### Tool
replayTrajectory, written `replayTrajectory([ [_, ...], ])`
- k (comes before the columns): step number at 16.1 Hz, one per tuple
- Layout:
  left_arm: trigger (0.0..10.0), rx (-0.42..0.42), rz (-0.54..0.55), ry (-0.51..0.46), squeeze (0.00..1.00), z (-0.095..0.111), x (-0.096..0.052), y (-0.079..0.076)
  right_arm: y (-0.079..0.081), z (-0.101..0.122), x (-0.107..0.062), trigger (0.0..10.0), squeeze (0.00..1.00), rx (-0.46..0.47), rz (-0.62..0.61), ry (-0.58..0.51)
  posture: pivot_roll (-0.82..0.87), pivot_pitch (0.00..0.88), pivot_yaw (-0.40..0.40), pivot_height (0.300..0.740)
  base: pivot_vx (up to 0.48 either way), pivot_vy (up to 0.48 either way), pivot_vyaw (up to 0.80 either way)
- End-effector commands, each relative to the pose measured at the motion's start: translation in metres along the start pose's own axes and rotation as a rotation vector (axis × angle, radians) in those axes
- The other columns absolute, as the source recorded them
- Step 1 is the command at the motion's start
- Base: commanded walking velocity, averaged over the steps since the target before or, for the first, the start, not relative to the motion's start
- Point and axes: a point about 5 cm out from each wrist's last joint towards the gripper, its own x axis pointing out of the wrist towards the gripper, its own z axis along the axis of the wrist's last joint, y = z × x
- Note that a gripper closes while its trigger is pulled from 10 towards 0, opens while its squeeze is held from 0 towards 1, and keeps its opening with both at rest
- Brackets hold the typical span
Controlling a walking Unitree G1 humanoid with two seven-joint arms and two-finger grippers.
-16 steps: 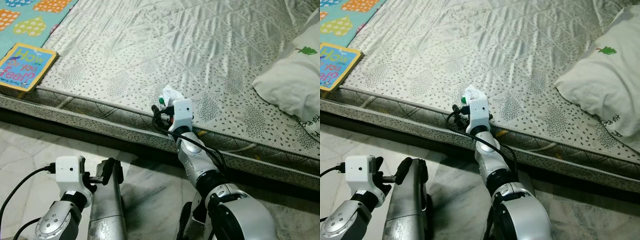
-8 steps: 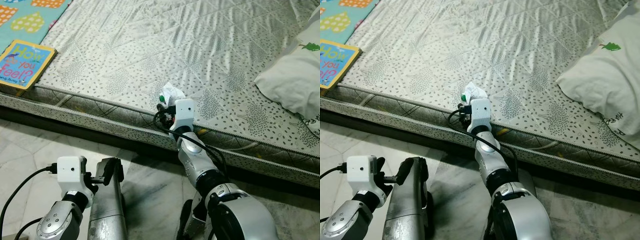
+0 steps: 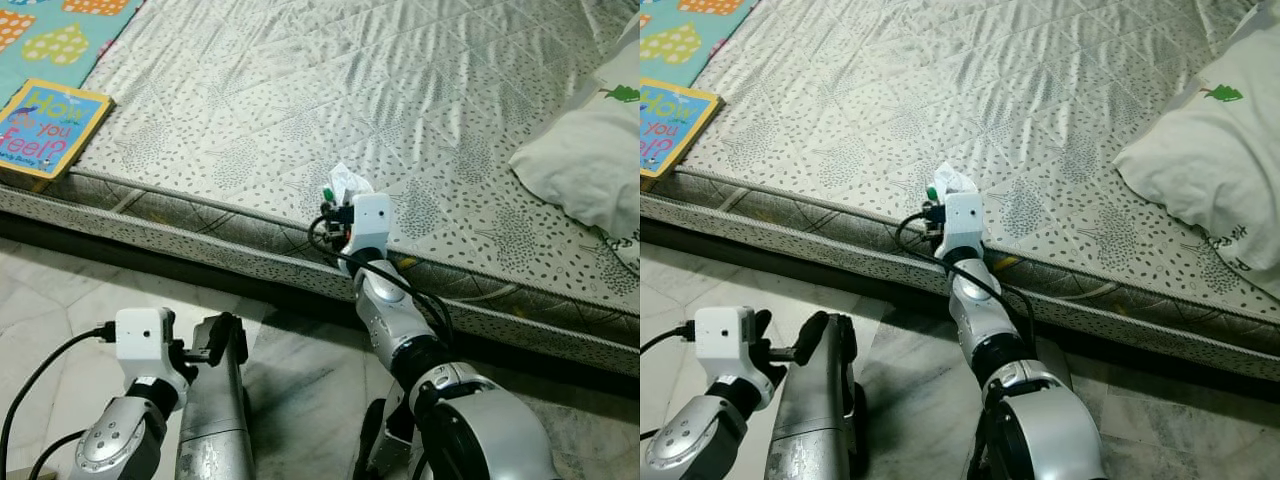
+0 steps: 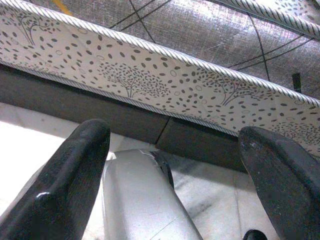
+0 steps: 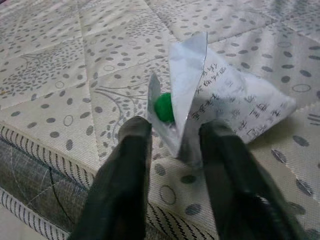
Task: Clean up the room
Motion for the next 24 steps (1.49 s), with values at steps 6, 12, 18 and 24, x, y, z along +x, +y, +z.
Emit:
replayTrajectory([
  [6,10.0,-0.011,0.02,0.023,0.0,-0.006,0.001,0.004,0.032,0.004,0.004,0.0,0.0,0.066,0.063,0.001,0.34,0.341,-0.027,0.531,0.0,0.0,0.0],
  [12,10.0,-0.004,0.016,0.007,0.0,-0.005,0.01,0.005,0.023,0.006,0.005,0.0,0.0,0.07,0.051,-0.007,0.31,0.304,-0.03,0.531,0.0,0.0,0.0],
  [18,10.0,-0.014,-0.003,-0.068,0.0,0.001,0.042,0.0,-0.038,-0.011,-0.013,10.0,0.0,0.018,-0.001,0.026,0.2,0.207,-0.04,0.531,0.0,0.0,0.0],
  [24,10.0,-0.001,-0.015,-0.119,0.0,0.006,0.068,0.002,-0.072,-0.02,-0.033,10.0,0.0,0.096,-0.077,0.004,0.12,0.117,-0.024,0.531,0.0,0.0,0.0],
])
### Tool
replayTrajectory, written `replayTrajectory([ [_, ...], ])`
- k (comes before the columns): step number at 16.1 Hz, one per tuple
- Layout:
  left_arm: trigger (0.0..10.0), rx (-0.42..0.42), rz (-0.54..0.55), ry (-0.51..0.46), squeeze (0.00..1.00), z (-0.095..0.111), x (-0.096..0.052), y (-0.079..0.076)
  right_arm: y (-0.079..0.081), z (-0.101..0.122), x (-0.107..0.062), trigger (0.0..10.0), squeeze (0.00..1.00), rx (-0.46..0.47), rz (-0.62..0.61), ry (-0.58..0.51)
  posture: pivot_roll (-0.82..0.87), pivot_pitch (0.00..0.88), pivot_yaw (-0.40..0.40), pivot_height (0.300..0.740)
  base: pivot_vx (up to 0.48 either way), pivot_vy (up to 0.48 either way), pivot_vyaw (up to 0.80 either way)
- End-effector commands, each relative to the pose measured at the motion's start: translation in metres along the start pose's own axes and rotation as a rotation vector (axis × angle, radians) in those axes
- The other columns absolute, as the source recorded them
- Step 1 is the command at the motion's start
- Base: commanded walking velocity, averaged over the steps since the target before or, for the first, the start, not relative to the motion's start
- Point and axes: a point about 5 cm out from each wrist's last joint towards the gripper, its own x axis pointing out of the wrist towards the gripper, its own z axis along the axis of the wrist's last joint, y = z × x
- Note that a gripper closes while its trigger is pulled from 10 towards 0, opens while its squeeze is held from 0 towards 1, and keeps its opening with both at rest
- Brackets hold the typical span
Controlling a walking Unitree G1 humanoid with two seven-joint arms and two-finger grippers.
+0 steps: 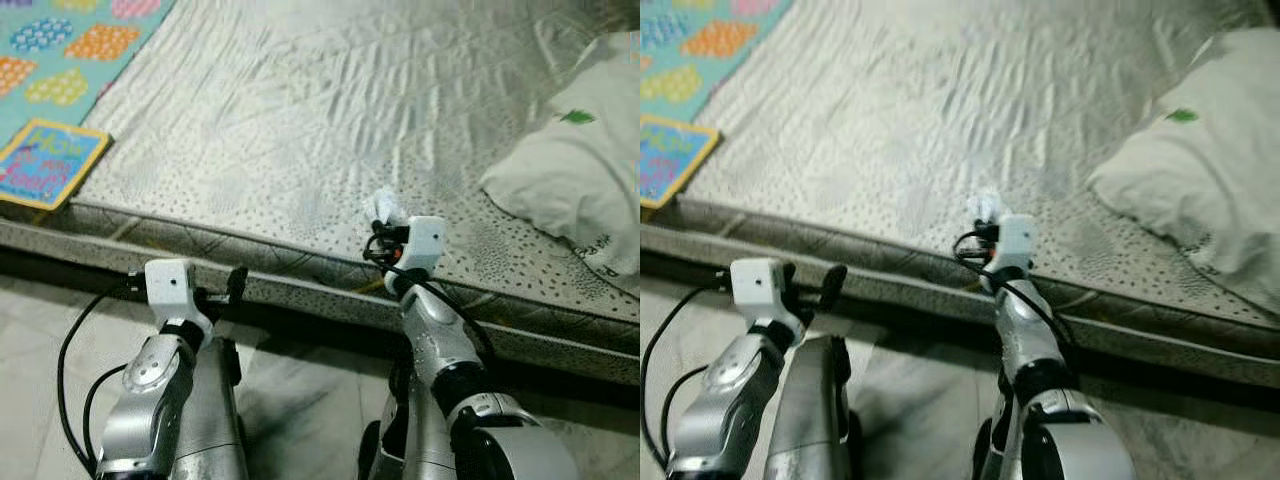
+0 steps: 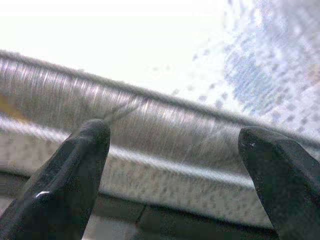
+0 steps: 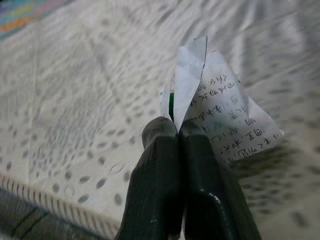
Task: Clean up the room
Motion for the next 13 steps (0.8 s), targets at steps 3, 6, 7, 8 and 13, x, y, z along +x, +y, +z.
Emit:
replayTrajectory([
  [3,10.0,0.015,0.012,0.019,0.0,-0.009,0.001,0.009,-0.011,0.007,-0.007,10.0,0.0,0.055,-0.04,-0.057,0.11,0.094,-0.011,0.531,0.0,0.0,0.0],
  [6,10.0,0.018,-0.001,0.013,0.0,-0.011,0.005,0.007,-0.014,0.012,-0.009,10.0,0.0,0.067,-0.037,-0.073,0.1,0.093,-0.007,0.562,0.0,0.0,0.0],
  [7,10.0,0.018,-0.004,0.014,0.0,-0.012,0.006,0.006,-0.014,0.014,-0.009,10.0,0.0,0.072,-0.037,-0.077,0.1,0.094,-0.008,0.571,0.0,0.0,0.0],
  [8,10.0,0.017,-0.006,0.01,0.0,-0.013,0.006,0.006,-0.015,0.015,-0.009,10.0,0.0,0.08,-0.037,-0.075,0.1,0.096,-0.011,0.584,0.0,0.0,0.0],
  [13,10.0,0.013,0.001,0.006,0.0,-0.017,0.006,0.007,-0.01,0.017,-0.008,10.0,0.0,0.095,-0.021,-0.066,0.1,0.103,-0.02,0.636,0.0,0.0,0.0],
])
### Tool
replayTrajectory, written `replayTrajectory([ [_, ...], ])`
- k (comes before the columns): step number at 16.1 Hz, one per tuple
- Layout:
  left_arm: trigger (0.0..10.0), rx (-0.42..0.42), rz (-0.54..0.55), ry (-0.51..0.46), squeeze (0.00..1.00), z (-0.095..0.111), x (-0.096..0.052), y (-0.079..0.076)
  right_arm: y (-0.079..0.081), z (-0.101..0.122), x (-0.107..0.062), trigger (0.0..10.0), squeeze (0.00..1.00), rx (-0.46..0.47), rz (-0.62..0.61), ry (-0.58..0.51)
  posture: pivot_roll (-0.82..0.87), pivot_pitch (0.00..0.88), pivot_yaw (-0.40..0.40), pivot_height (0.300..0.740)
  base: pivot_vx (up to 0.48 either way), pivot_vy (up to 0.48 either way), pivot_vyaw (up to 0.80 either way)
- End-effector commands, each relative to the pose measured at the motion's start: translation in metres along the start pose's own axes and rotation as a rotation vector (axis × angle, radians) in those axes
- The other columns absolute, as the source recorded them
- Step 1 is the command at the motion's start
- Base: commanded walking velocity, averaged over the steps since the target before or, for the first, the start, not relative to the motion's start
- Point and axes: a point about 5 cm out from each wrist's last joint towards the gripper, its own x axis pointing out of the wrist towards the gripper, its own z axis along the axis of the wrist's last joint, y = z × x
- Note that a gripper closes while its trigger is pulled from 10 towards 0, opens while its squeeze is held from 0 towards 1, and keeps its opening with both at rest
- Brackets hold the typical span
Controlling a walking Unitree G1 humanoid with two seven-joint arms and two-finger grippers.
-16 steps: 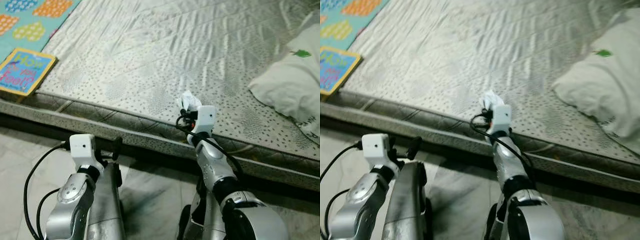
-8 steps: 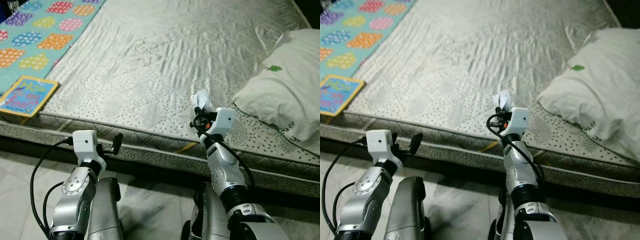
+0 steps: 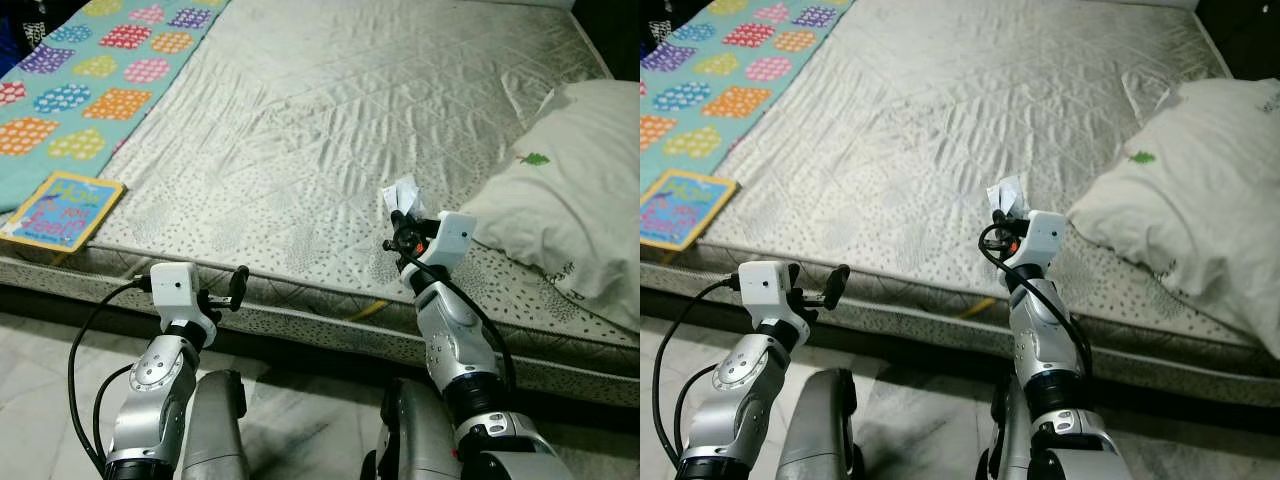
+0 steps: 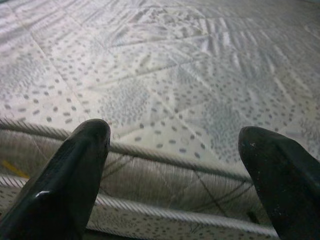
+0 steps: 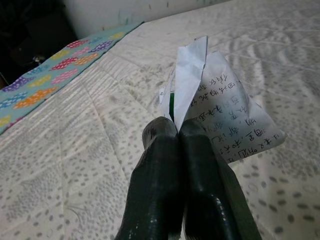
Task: Clean up the room
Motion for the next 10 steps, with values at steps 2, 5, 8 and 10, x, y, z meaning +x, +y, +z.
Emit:
replayTrajectory([
  [2,10.0,0.005,-0.004,0.008,0.0,-0.0032,-0.0008,0.0002,-0.0017,0.0003,-0.0022,10.0,0.0,0.004,0.0,0.004,0.1,0.102,-0.021,0.649,0.0,0.0,-0.4],
  [5,10.0,0.008,-0.012,0.009,0.0,-0.0046,0.0019,-0.0027,-0.0028,0.0002,-0.0027,10.0,0.0,-0.001,-0.007,0.013,0.1,0.098,-0.02,0.678,0.0,0.0,-0.43],
  [8,10.0,0.01,-0.02,0.007,0.0,-0.0051,0.0033,-0.0047,-0.0034,0.0002,-0.003,10.0,0.0,-0.004,-0.012,0.014,0.09,0.092,-0.017,0.699,0.0,0.0,-0.46],
  [10,10.0,0.01,-0.021,0.008,0.0,-0.0062,0.0031,-0.0053,-0.0037,-0.0004,-0.0033,10.0,0.0,-0.007,-0.016,0.018,0.09,0.094,-0.02,0.699,0.0,0.0,-0.49],
])
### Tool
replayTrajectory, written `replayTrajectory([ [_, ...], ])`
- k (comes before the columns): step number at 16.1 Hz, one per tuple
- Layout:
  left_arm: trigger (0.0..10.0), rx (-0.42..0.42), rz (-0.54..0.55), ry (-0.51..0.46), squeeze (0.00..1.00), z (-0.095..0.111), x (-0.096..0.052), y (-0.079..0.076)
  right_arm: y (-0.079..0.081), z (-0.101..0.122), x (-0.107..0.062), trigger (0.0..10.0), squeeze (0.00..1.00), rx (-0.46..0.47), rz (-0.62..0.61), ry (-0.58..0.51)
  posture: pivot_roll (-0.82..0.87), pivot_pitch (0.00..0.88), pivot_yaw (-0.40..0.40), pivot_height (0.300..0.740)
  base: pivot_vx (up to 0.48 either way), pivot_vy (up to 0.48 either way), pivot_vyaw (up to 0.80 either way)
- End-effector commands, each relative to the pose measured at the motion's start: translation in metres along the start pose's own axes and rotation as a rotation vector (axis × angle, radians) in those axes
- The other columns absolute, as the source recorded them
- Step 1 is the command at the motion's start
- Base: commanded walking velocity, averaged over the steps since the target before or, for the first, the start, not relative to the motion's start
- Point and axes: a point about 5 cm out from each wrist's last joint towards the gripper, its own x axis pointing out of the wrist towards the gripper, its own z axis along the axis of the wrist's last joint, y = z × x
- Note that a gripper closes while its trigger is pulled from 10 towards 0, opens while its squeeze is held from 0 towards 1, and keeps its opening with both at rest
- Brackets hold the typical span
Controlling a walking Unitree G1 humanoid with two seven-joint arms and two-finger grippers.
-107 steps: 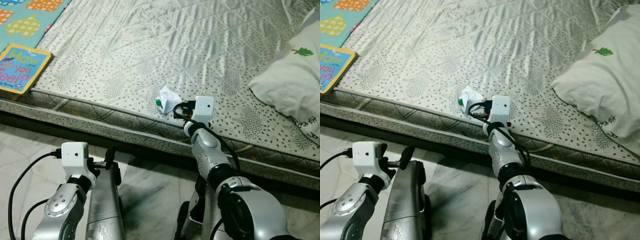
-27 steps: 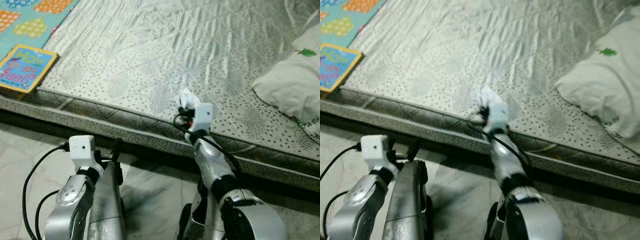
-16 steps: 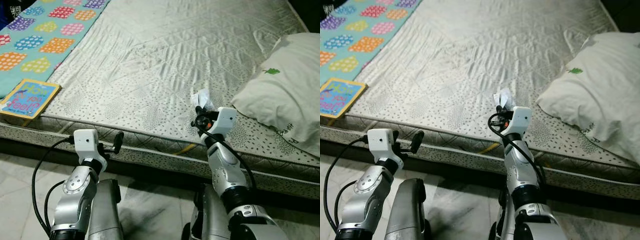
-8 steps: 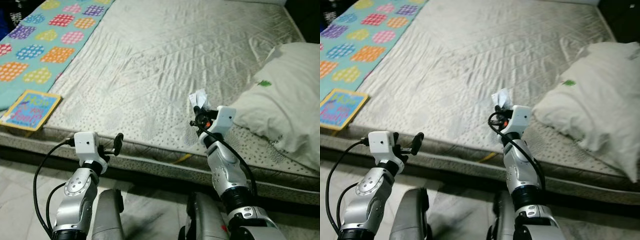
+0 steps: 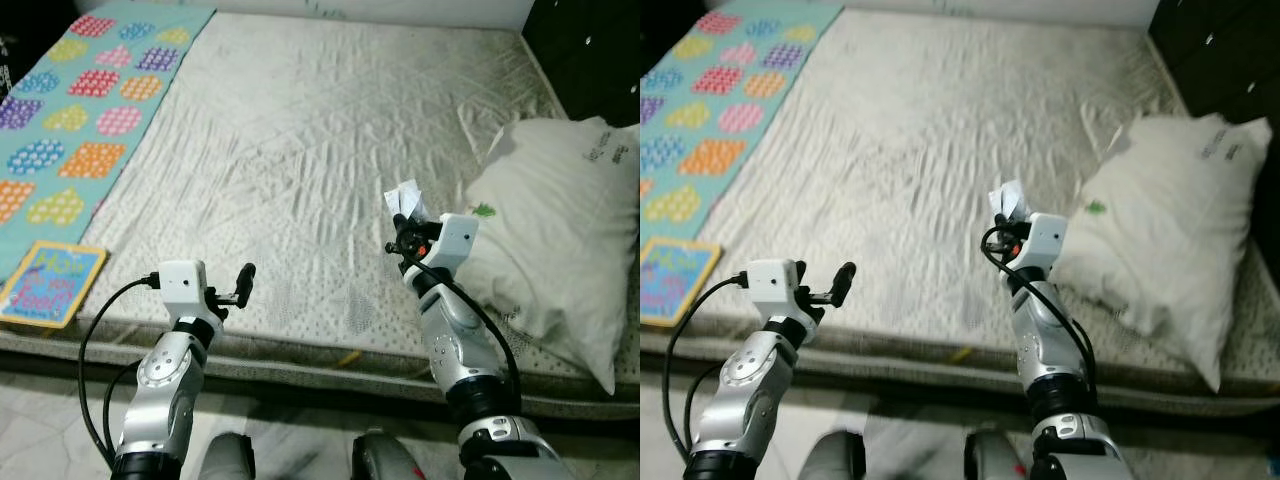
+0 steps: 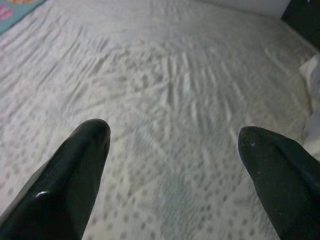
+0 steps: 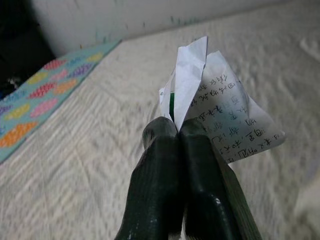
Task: Clean up the room
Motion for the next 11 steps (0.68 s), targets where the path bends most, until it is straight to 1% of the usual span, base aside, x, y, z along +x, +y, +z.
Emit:
replayTrajectory([
  [1,10.0,0.007,0.004,0.026,0.0,-0.0071,-0.0037,0.0025,-0.0006,-0.0024,-0.0015,10.0,0.0,-0.002,-0.006,0.014,0.09,0.095,-0.019,0.699,0.0,0.0,-0.52],
  [11,10.0,0.007,0.001,0.034,0.0,-0.0092,-0.0031,0.0018,-0.0035,-0.0094,-0.006,10.0,0.0,-0.016,-0.022,0.043,0.09,0.109,-0.014,0.699,0.0,0.0,-0.57],
])
